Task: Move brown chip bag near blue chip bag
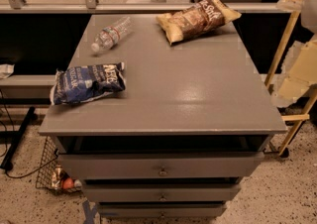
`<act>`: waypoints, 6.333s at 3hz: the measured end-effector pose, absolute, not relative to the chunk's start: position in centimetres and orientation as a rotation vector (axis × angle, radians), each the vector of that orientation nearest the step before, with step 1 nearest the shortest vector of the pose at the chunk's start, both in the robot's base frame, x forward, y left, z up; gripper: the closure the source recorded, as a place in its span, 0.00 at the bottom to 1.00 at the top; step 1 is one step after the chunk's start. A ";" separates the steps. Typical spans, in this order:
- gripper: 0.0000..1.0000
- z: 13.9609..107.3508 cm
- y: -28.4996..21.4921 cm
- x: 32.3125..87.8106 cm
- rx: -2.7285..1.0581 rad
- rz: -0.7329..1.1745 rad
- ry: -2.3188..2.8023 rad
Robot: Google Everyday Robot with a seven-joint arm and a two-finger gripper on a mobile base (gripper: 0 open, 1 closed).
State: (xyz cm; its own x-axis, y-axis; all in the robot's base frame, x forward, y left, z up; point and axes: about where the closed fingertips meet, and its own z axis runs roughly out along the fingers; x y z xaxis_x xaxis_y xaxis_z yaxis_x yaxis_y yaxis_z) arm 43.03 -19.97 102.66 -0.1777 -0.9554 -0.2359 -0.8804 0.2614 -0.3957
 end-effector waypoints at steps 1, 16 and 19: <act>0.00 102.7 -20.0 43.0 -1.663 -0.234 2.108; 0.00 87.2 -8.8 83.3 -1.123 -0.068 2.024; 0.49 86.1 -9.2 84.9 -1.081 -0.066 2.070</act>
Offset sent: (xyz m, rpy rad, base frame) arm 0.1205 -0.0255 -0.0196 0.0469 -0.1983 0.0283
